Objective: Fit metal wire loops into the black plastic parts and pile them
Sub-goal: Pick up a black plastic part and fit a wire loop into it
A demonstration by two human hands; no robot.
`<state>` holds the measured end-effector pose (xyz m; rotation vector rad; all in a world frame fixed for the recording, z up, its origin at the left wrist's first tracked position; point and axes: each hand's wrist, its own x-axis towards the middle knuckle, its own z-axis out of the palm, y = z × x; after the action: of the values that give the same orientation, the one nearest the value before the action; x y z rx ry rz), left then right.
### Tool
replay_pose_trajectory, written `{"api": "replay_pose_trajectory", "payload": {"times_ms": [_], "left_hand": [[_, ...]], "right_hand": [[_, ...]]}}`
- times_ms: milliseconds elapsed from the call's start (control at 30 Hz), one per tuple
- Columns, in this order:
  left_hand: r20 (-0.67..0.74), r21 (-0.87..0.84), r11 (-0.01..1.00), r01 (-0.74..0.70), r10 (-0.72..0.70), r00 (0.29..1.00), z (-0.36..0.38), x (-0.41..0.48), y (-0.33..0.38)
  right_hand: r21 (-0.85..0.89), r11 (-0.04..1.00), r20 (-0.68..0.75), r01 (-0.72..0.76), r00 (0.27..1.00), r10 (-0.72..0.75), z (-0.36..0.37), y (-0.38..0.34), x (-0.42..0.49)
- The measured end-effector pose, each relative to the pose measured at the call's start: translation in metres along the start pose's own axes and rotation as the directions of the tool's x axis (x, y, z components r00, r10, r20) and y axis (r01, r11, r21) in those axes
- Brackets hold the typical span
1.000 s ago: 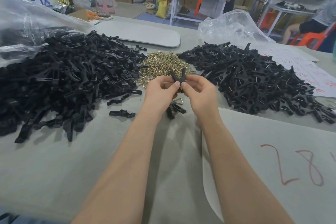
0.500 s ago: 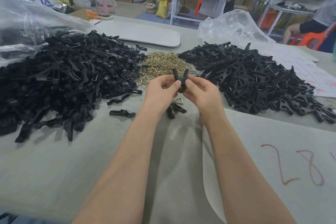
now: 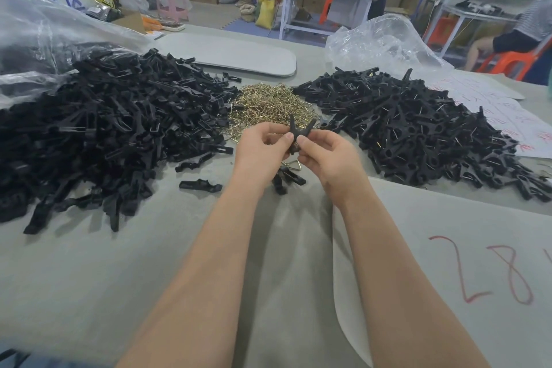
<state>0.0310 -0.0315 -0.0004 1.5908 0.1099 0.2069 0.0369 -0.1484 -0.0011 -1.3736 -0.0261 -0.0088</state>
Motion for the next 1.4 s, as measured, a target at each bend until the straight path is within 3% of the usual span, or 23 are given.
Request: {"api": "replay_pose_trajectory", "payload": {"times_ms": [100,267,400,500,533,567,600,633,667,700,733,1100,1233,1400], "left_hand": [[0.004,0.135,0.989,-0.06,0.06,0.998,0.001,0.0,0.0],[0.101,0.187,0.973,-0.135,0.118,0.988,0.003,-0.005,0.002],[0.048,-0.015,1.0,0.025,-0.025,0.999,-0.001,0.0,0.002],[-0.007,-0.217,0.972,0.085,-0.089,0.996,-0.008,0.004,0.002],[-0.033,-0.262,0.961,0.084,-0.096,0.995,-0.01,0.005,0.002],[-0.069,-0.285,0.956,0.071,-0.095,0.993,-0.012,0.006,0.002],[-0.111,-0.299,0.953,0.052,-0.089,0.99,-0.013,0.007,0.002],[-0.149,-0.308,0.951,0.034,-0.083,0.985,-0.014,0.007,0.002],[-0.176,-0.32,0.947,0.022,-0.083,0.981,-0.014,0.008,0.002],[-0.187,-0.329,0.944,0.019,-0.085,0.979,-0.013,0.008,0.002],[-0.19,-0.335,0.942,0.02,-0.088,0.978,-0.012,0.008,0.002],[-0.13,-0.063,0.994,0.088,-0.095,0.987,-0.005,0.004,0.0],[-0.103,0.007,0.998,0.065,-0.064,0.993,-0.004,0.002,0.0],[-0.077,0.197,0.98,0.004,0.012,0.997,-0.002,0.005,-0.004]], "right_hand": [[-0.014,1.0,-0.026,0.021,0.999,-0.021,0.002,0.002,0.0],[0.073,0.997,-0.004,0.004,1.0,-0.004,-0.002,0.002,0.0],[-0.117,0.985,0.028,0.13,0.991,-0.128,0.004,0.001,-0.001],[-0.045,0.991,0.119,0.129,0.985,-0.123,0.007,-0.001,-0.002],[-0.098,0.984,0.118,0.148,0.984,-0.136,0.005,0.0,-0.001],[-0.275,0.943,0.091,0.191,0.981,-0.172,0.002,0.002,0.001],[-0.529,0.82,0.074,0.218,0.975,-0.211,-0.003,0.005,0.004],[-0.756,0.623,0.082,0.202,0.973,-0.216,-0.006,0.009,0.006],[-0.889,0.425,0.102,0.169,0.979,-0.177,-0.008,0.014,0.007],[-0.946,0.294,0.109,0.139,0.987,-0.115,-0.01,0.017,0.008],[-0.964,0.238,0.103,0.117,0.992,-0.069,-0.009,0.02,0.009],[-0.967,0.253,0.012,0.022,0.999,-0.041,-0.001,0.021,0.013],[-0.976,0.216,-0.019,-0.014,1.0,-0.022,0.0,0.021,0.014],[-0.96,0.28,-0.05,-0.023,0.995,-0.09,0.0,0.022,0.013]]}}
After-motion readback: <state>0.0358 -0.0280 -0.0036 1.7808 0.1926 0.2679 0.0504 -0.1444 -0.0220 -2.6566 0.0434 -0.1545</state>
